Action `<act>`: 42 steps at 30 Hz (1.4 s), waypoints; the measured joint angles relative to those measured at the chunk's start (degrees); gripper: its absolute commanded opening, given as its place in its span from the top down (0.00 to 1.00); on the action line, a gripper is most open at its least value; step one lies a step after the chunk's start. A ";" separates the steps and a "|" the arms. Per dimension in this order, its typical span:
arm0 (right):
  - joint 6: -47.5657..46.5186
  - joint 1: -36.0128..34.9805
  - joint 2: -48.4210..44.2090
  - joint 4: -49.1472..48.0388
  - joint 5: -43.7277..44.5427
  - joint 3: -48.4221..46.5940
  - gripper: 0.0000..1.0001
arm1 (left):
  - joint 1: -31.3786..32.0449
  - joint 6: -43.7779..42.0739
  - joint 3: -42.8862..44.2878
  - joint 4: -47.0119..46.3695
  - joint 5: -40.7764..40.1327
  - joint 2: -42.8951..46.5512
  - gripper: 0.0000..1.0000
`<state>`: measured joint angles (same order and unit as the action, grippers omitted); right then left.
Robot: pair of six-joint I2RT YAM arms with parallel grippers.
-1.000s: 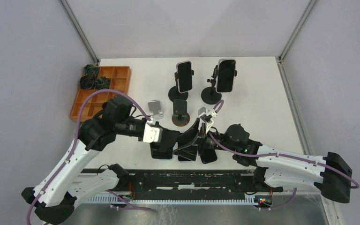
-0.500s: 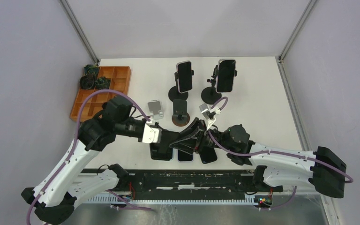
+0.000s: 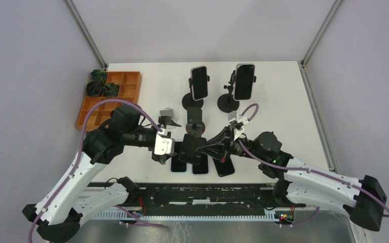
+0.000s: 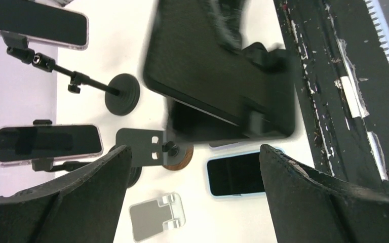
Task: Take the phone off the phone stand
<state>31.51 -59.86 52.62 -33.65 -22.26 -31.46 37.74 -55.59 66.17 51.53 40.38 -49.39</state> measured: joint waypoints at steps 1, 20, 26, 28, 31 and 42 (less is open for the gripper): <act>-0.98 2.01 -1.46 1.09 -0.11 0.81 1.00 | 0.00 0.02 0.00 0.02 -0.55 0.20 0.00; -21.73 30.51 7.43 9.86 -3.54 8.90 1.00 | 0.00 3.26 -0.24 1.97 -8.02 1.07 0.00; -25.53 36.81 24.09 10.99 -16.79 2.43 1.00 | 0.00 3.28 -0.24 2.71 -8.39 1.66 0.00; -27.23 37.03 26.62 11.74 -18.93 0.61 1.00 | 0.00 3.30 -0.24 2.78 -8.37 1.84 0.00; -29.83 37.05 27.26 11.78 -21.33 -0.20 1.00 | 0.00 3.28 -0.24 2.78 -8.35 1.92 0.00; -38.51 37.33 33.73 13.07 -22.40 -3.30 0.99 | 0.00 3.28 -0.57 2.80 -8.33 1.92 0.00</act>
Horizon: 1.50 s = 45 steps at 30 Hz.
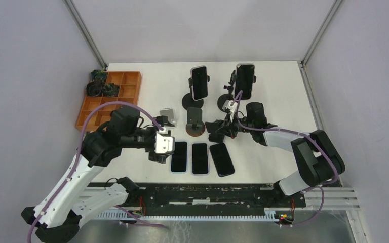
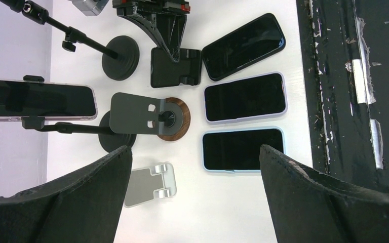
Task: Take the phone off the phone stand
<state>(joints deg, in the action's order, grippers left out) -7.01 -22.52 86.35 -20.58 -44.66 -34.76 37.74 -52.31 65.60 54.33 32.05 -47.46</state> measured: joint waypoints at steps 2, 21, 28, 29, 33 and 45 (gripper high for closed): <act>-1.90 0.20 1.16 0.20 0.52 -0.76 0.99 | 0.00 0.00 0.00 0.00 0.00 0.00 0.00; -0.52 1.42 1.42 -5.62 5.01 0.87 0.02 | 0.00 0.02 0.00 -0.02 0.00 -0.48 0.00; 1.73 1.44 -7.08 -5.46 7.89 3.13 0.02 | 0.00 4.28 0.02 -1.79 -0.85 -1.77 0.00; 2.27 1.42 -9.18 -5.35 8.22 3.45 0.02 | 0.00 5.95 0.04 -2.82 -1.66 -2.14 0.00; 6.10 1.44 -17.53 -5.05 8.98 4.87 0.02 | -0.24 13.22 2.40 -6.36 -5.20 -6.51 0.00; 28.04 1.44 -36.35 -12.87 10.78 18.58 0.02 | -17.40 32.70 16.74 -17.25 -4.94 -30.56 0.04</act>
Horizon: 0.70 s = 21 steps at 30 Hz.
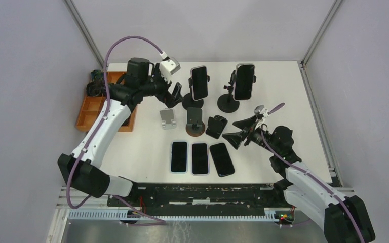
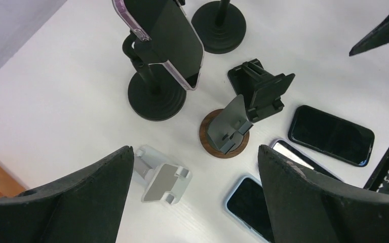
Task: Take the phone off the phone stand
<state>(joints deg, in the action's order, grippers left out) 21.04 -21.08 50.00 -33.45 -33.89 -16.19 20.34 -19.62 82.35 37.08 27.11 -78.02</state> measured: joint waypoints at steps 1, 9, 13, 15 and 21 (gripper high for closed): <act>1.60 0.00 -0.92 -0.35 0.59 1.14 0.02 | -0.31 1.03 0.04 -0.79 0.13 -1.36 0.05; 4.85 0.11 -5.57 2.45 5.27 0.85 0.11 | -1.22 2.64 2.05 -4.81 3.82 -10.34 0.18; 4.17 0.11 -5.27 7.15 6.10 -2.91 0.18 | -4.17 1.38 5.38 -5.51 6.01 -16.79 0.25; 4.17 0.11 -5.20 8.28 6.05 -3.98 0.20 | -5.60 -0.28 7.21 -5.55 6.67 -19.98 0.25; 4.17 0.09 -4.57 10.64 5.66 -4.46 0.24 | -7.19 -6.80 10.47 -5.40 9.31 -26.69 0.28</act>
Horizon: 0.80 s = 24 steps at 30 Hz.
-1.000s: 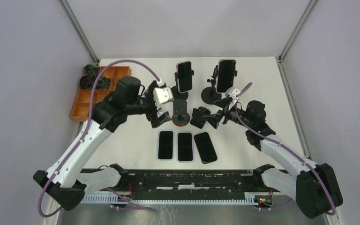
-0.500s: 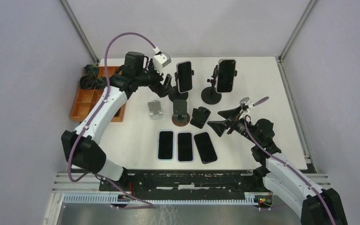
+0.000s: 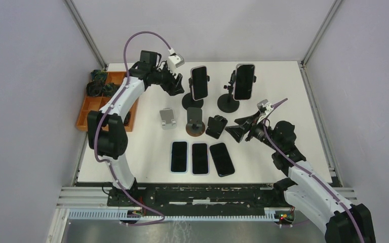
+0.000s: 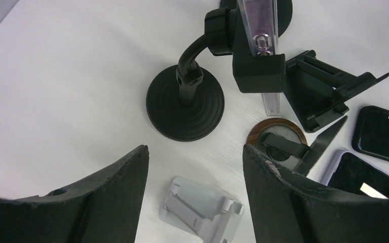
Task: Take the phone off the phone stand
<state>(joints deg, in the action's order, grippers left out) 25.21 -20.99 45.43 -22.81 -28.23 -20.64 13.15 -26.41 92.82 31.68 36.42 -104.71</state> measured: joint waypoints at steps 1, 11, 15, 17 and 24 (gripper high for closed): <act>-0.04 0.02 0.07 0.76 0.00 -0.15 0.24 | 0.11 -0.85 0.31 0.02 0.28 -0.85 0.28; -1.09 0.00 -0.55 4.17 -0.46 -3.52 0.21 | 0.04 -2.08 1.27 0.20 8.68 -3.08 0.16; -1.09 0.00 -0.59 4.48 -0.85 -3.56 0.21 | 0.07 1.88 -1.79 -0.76 12.44 -0.61 0.13; -1.05 0.00 -0.59 4.46 -1.07 -3.56 0.21 | 0.15 5.75 -4.07 -2.38 12.74 0.96 0.14; -1.03 0.00 -0.76 4.63 -1.20 -3.56 0.23 | 1.62 15.43 -4.83 -7.32 11.45 1.03 0.21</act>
<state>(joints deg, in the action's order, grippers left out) 24.18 -20.99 44.66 -18.17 -29.43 -24.21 14.76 -10.98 87.99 24.36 47.88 -103.68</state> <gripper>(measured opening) 0.777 0.804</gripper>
